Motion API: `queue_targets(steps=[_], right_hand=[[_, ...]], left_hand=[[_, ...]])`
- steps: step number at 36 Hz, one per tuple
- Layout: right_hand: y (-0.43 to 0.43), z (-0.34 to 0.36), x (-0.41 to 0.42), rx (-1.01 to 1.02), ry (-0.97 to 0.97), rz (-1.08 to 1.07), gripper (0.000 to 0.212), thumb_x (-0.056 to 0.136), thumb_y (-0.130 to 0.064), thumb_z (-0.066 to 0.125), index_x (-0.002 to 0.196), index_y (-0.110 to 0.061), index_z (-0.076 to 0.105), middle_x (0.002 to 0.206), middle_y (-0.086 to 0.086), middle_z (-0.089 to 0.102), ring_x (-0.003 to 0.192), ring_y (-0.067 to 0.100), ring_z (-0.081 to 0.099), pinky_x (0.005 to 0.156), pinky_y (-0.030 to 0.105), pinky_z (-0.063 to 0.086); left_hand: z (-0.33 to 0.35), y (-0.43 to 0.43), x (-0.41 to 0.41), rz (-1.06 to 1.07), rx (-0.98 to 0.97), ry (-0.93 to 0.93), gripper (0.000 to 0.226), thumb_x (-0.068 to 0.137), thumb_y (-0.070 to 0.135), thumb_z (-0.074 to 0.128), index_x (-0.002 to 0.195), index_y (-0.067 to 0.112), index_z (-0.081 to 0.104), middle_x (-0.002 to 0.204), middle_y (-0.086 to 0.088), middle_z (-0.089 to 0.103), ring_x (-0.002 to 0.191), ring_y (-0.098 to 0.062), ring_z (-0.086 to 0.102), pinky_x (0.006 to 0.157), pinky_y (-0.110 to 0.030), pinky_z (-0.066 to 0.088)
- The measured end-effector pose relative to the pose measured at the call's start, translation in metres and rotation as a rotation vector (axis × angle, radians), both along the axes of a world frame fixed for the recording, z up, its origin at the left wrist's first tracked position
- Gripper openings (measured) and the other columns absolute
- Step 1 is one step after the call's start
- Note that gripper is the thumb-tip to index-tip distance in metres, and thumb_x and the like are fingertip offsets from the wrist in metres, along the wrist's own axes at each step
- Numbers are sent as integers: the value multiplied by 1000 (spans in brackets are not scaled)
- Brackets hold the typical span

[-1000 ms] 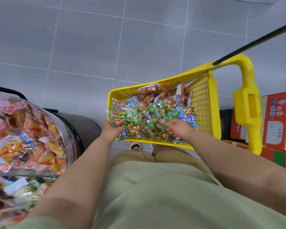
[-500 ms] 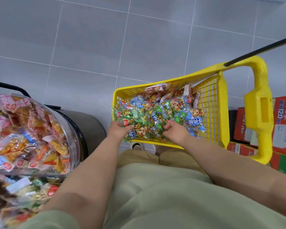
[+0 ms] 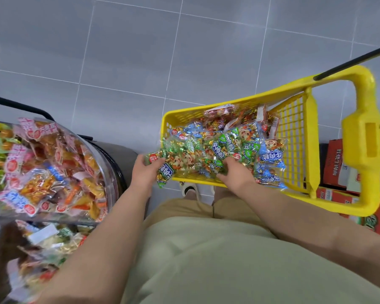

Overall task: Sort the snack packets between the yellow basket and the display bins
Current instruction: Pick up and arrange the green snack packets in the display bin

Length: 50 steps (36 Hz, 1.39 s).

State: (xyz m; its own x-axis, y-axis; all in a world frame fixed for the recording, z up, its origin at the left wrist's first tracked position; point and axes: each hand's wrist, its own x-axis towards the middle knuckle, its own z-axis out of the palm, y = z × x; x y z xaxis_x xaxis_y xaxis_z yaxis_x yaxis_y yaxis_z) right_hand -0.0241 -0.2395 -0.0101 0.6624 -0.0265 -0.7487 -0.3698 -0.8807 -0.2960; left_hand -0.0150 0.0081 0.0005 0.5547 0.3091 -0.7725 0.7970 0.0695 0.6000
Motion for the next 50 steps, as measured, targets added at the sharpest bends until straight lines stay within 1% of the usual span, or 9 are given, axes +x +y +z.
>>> queue_targets(steps=[12, 15, 18, 21, 26, 31, 38, 46, 50], right_hand=[[-13, 52, 16, 427, -366, -480, 19, 87, -22, 66, 103, -23, 56, 95, -4, 55, 86, 8, 54, 75, 12, 44], [-13, 74, 28, 567, -233, -529, 19, 86, -24, 67, 102, -27, 58, 93, -16, 56, 83, -8, 54, 61, 0, 42], [-7, 82, 36, 585, -34, -394, 24, 85, -32, 67, 107, -22, 65, 100, -4, 65, 97, 5, 60, 79, 17, 51], [8, 77, 39, 573, -24, -273, 23, 84, -32, 69, 99, -15, 66, 76, 0, 59, 69, 4, 60, 67, 19, 47], [31, 63, 42, 581, -168, -419, 27, 79, -25, 75, 102, -17, 65, 73, -12, 51, 66, -2, 48, 58, 4, 39], [33, 53, 49, 628, -253, -519, 18, 80, -26, 74, 93, -23, 62, 88, -5, 62, 81, 9, 58, 66, 9, 47], [-11, 16, 56, 18, -154, -306, 62, 84, -33, 67, 137, -9, 44, 135, 13, 49, 125, 29, 44, 102, 40, 40], [-3, 8, 47, -360, -162, 90, 39, 80, -46, 64, 110, -22, 57, 105, 5, 62, 113, 28, 38, 73, 37, 28], [5, 3, 42, -295, -121, -28, 24, 81, -39, 65, 100, -27, 58, 93, 4, 60, 113, 29, 39, 74, 37, 25]], left_hand=[[19, 19, 25, 192, -300, 38, 14, 91, 23, 64, 101, 13, 59, 81, -5, 75, 71, -18, 73, 58, -30, 57], [23, 10, 33, 98, -322, 76, 23, 91, 22, 64, 109, 10, 60, 104, -13, 71, 80, -22, 71, 65, -33, 57], [29, -2, 40, -46, -421, 85, 36, 95, 22, 57, 126, 4, 56, 109, -13, 69, 86, -23, 69, 70, -33, 57], [40, -12, 45, -210, -559, 125, 43, 89, 41, 56, 122, 14, 59, 102, -5, 74, 93, -21, 71, 71, -36, 59], [40, -20, 44, -544, -506, 162, 129, 37, 49, 92, 148, 19, 33, 148, -12, 42, 136, -30, 39, 113, -54, 27], [27, -26, 41, -602, -408, 125, 129, 43, 39, 94, 151, 20, 26, 154, -8, 33, 140, -26, 33, 117, -49, 22], [18, -12, 31, -274, -281, 159, 98, 63, 33, 86, 143, 9, 35, 138, -9, 53, 122, -26, 54, 102, -46, 44], [13, 10, 12, -4, -199, 164, 55, 76, 27, 79, 121, 15, 50, 118, -5, 64, 109, -23, 57, 84, -35, 42], [15, 14, 5, 7, -193, 143, 48, 75, 27, 79, 109, 20, 46, 101, 3, 59, 112, -20, 49, 104, -46, 34]])
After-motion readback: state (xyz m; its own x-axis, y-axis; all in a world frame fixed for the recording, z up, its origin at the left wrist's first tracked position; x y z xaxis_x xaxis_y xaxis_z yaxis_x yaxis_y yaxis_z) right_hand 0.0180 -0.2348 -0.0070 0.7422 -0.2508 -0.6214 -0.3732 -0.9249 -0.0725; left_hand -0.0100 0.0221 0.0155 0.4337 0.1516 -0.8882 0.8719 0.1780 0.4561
